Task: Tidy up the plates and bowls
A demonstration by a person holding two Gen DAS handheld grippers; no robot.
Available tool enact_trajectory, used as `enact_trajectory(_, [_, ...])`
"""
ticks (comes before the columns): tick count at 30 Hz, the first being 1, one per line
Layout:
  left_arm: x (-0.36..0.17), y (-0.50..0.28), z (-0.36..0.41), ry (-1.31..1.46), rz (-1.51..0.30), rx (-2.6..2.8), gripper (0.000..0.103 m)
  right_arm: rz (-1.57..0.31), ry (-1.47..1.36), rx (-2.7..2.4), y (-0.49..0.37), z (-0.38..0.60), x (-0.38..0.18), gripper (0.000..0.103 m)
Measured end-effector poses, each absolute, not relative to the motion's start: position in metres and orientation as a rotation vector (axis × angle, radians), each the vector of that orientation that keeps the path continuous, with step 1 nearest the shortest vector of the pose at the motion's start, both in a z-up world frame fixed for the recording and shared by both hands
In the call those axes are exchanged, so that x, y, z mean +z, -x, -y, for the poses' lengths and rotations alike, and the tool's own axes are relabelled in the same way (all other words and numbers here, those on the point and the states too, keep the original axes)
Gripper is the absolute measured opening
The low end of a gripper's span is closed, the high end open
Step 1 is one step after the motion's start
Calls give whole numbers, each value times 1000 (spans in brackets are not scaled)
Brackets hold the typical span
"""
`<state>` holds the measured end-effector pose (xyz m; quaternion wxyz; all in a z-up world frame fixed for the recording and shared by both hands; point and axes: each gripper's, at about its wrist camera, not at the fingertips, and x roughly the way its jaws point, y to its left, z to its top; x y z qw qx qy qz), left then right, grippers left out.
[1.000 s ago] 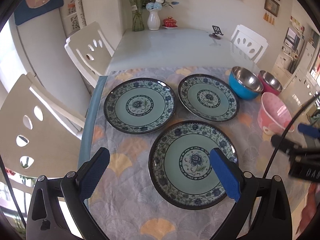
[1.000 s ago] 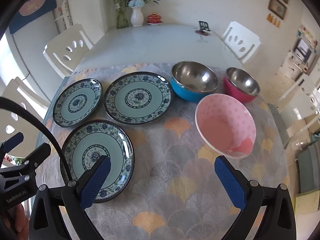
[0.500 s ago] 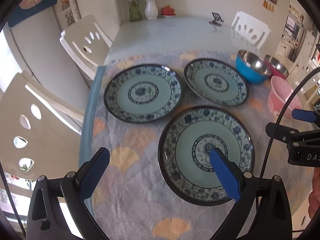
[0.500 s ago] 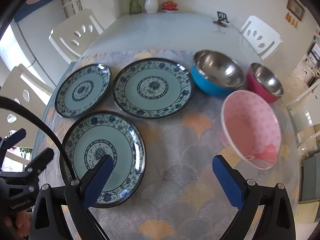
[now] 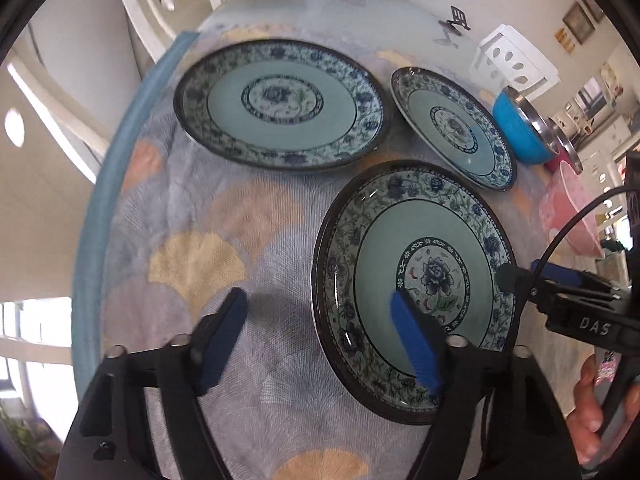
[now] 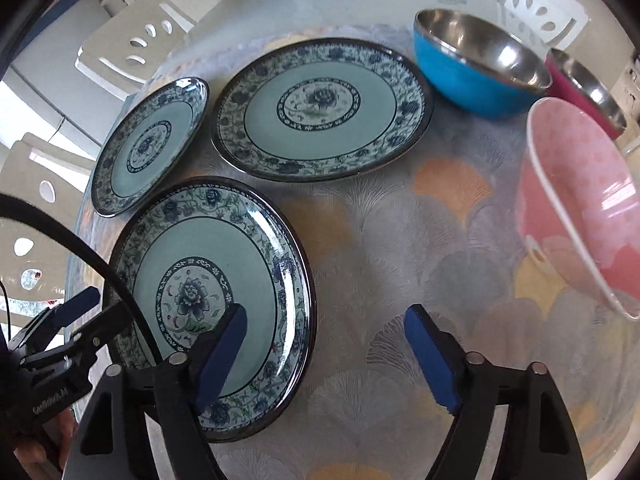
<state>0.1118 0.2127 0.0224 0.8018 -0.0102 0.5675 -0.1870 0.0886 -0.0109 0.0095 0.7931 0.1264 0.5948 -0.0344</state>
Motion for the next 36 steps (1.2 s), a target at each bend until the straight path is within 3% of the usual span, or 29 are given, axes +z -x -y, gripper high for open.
enact_trajectory(3, [21,-112,-210,10,-1206,-396,59,-1286,-274,-44,-89,6,3,60])
enact_trajectory(5, [22,-111,-206,-12,-1200,-411,41,-1286,-255,-47,-89,3,1,56])
enact_trajectory(9, [22,-112,-200,-10,-1198,-438,34,-1269,-211,-20,-87,-9,2,47])
enact_trajectory(18, [34,-103,-201,34,-1188,-441,32,-1257,-205,5,-73,-21,15,46])
enact_trajectory(30, [87,-56,-234,61,-1146,-403,32,-1166,-196,37,-23,-53,85,46])
enact_trajectory(36, [79,-41,-251,116,-1167,-352,32,-1195,-116,62,-17,-78,78,47])
